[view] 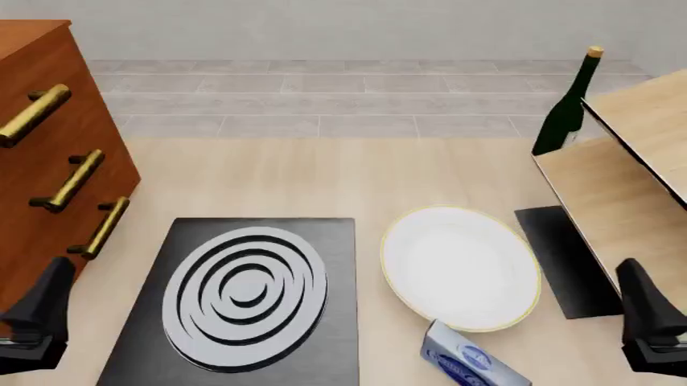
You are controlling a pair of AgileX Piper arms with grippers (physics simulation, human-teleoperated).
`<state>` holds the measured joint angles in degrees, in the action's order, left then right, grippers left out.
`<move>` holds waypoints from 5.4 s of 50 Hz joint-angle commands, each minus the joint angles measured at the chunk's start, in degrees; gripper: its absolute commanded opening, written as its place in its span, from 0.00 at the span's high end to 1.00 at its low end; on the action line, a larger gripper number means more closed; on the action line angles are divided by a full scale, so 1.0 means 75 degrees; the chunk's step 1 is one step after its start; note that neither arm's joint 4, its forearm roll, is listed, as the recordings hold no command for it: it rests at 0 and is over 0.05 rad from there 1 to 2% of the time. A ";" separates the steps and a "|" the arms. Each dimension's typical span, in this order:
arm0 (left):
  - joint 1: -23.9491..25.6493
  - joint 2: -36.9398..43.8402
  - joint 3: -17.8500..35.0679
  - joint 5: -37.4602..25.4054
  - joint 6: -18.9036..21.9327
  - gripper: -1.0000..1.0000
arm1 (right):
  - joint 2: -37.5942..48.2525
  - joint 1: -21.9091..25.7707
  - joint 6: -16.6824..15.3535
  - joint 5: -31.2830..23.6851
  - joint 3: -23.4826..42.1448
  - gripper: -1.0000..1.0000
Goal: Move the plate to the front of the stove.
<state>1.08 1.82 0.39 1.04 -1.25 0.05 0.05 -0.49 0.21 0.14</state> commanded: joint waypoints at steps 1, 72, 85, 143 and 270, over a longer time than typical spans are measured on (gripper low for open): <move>-0.0009 -0.0005 -0.0049 0.0110 0.0280 0.00 | 0.0022 0.0001 -0.0004 -0.0008 0.0026 0.00; 0.4406 1.1461 0.7715 0.2306 -0.4879 0.00 | 0.0023 0.0008 -0.0069 0.0053 0.0008 0.00; 0.4347 1.2388 0.8152 0.2170 -0.5552 0.00 | 0.0027 0.0008 -0.0070 0.0060 0.0005 0.00; 0.4754 1.4936 1.0137 0.1122 -0.5540 0.00 | 0.0032 0.0007 -0.0068 0.0065 0.0003 0.00; 0.5349 1.7488 1.2165 0.0482 -0.5683 0.00 | 0.0032 0.0009 -0.0070 0.0065 0.0003 0.00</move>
<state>40.25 132.01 91.03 4.44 -43.40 0.28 0.11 -1.01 0.71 0.16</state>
